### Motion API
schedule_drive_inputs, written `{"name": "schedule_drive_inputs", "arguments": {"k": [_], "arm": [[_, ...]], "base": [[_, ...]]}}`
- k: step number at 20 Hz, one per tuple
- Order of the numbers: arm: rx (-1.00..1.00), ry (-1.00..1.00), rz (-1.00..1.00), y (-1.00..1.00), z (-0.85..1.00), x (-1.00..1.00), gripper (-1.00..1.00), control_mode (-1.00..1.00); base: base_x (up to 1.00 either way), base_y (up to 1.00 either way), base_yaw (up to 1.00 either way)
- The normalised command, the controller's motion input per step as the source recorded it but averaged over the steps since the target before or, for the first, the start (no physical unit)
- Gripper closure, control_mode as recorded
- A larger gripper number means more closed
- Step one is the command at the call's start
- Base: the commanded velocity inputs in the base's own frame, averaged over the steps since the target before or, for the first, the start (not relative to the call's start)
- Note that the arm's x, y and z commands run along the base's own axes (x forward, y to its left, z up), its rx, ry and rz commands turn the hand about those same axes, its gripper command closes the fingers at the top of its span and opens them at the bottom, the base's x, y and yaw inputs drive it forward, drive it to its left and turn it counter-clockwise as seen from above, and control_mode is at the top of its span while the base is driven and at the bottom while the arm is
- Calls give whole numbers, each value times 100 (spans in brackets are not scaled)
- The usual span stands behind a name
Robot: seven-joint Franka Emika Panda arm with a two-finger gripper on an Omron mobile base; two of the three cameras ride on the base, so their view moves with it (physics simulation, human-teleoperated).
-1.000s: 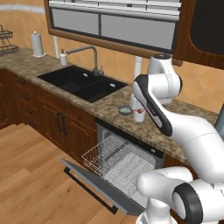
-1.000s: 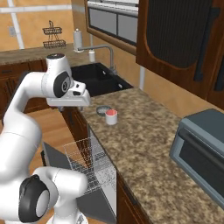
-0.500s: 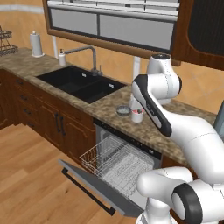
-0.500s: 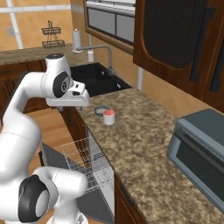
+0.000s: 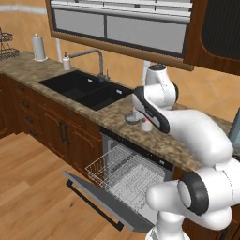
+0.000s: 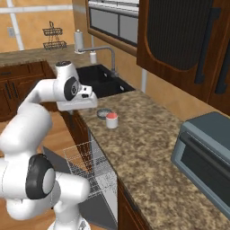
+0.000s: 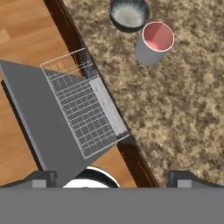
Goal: Pick up the cup and bowl from the counter, place them in the dishwasher, and close the dishwasher door.
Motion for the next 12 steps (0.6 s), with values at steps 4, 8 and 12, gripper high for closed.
{"name": "schedule_drive_inputs", "arguments": {"k": [4,8,12], "arm": [[-17,11,23,-49,-43,99,-100,-100],[-11,10,24,-53,-57,100,-100,-100],[-3,0,21,-25,-71,86,-100,-100]], "base": [[0,0,0],[0,0,0],[0,0,0]]}}
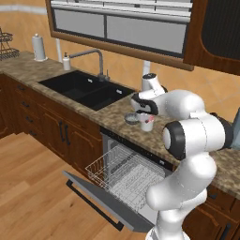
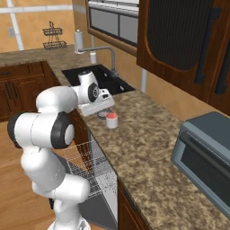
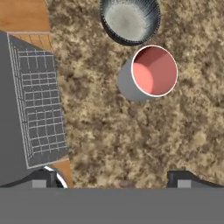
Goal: Pick up the cup and bowl from the counter, place them in the dishwasher, and close the dishwasher door.
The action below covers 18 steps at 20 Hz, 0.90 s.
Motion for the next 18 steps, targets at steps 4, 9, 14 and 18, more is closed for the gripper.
{"name": "schedule_drive_inputs", "arguments": {"k": [4,9,14,18], "arm": [[-2,0,13,-5,-60,81,-100,-100],[-4,-7,2,-3,-55,22,-100,-100],[-8,-1,0,-1,-35,34,-100,-100],[-6,0,0,0,-31,34,-100,-100]], "base": [[0,0,0],[0,0,0],[0,0,0],[0,0,0]]}}
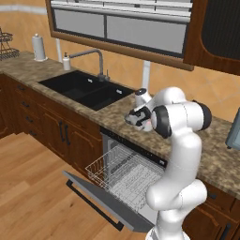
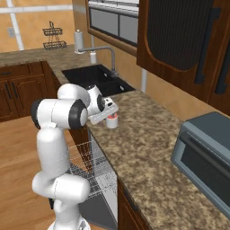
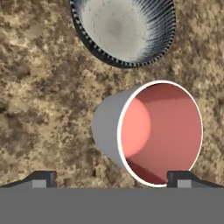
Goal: Pick up the cup and bowl from the counter, place them in the dishwasher, and close the dishwasher door.
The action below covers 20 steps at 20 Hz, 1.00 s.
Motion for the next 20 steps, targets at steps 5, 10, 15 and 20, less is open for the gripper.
{"name": "schedule_drive_inputs", "arguments": {"k": [5,10,15,20], "arm": [[-3,-1,1,-3,-7,37,-100,-100],[0,0,2,-3,-12,15,-100,-100],[0,-6,0,0,-23,-3,100,-100],[0,-18,0,0,-4,-40,100,-100]], "base": [[0,0,0],[0,0,0],[0,0,0],[0,0,0]]}}
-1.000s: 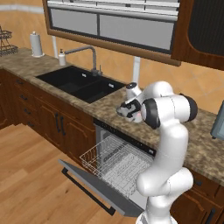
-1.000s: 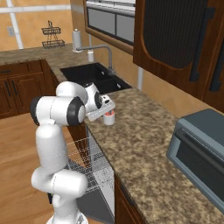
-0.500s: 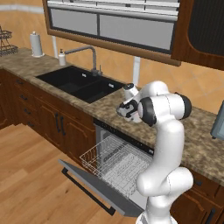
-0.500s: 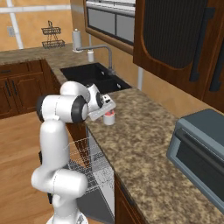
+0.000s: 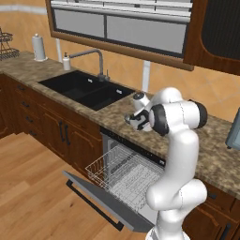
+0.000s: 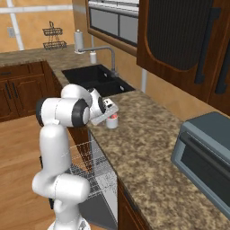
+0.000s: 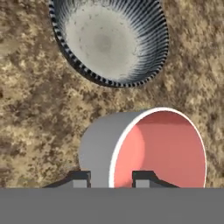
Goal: Pick up the cup and bowl from the counter, place them in the dishwasher, and close the dishwasher door.
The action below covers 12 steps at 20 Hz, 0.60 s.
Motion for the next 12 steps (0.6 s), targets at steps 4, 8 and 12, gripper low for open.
{"name": "schedule_drive_inputs", "arguments": {"k": [4,8,12], "arm": [[0,-23,0,0,7,-99,100,-100],[1,-26,0,0,36,-100,100,-100],[7,-15,0,24,38,-100,100,-100]], "base": [[0,0,0],[0,0,0],[0,0,0]]}}
